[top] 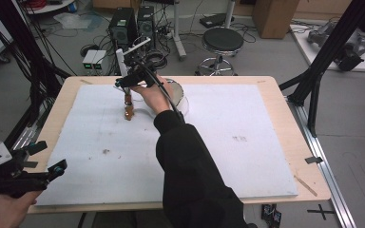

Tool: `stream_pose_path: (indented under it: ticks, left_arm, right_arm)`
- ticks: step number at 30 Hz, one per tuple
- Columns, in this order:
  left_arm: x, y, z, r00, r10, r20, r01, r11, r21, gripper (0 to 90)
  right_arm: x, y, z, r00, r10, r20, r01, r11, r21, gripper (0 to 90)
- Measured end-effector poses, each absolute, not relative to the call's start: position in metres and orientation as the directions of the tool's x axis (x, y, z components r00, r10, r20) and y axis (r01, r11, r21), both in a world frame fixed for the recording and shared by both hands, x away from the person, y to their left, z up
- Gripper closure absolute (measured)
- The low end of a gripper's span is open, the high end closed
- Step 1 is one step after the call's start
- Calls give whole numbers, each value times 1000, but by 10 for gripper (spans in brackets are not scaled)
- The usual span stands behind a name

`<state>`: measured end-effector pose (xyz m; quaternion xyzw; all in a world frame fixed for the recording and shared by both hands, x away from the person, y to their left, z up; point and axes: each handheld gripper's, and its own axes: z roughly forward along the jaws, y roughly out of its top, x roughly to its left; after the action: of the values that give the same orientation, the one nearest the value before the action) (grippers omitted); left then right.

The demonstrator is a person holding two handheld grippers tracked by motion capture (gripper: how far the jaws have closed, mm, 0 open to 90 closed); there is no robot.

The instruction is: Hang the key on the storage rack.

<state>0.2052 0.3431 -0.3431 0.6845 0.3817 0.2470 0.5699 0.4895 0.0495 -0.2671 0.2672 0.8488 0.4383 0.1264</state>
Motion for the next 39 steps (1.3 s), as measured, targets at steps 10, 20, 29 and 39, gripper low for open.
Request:
stream_pose_path:
  ticks: [10,20,29,39]
  left_arm:
    - [227,329,-344,588,805,-76,233,-79,969,17]
    - [250,326,-350,601,795,-83,232,-74,970,18]
    - [266,319,-354,610,786,-104,244,-61,968,18]
    - [274,309,-349,616,783,-90,225,-66,972,17]
  right_arm:
    - [464,-1,-266,-834,546,85,336,378,863,91]
    - [434,-91,-271,-781,623,54,347,361,866,91]
    - [402,-162,-271,-714,697,60,378,312,872,91]
    - [360,-232,-293,-676,735,58,399,298,867,91]
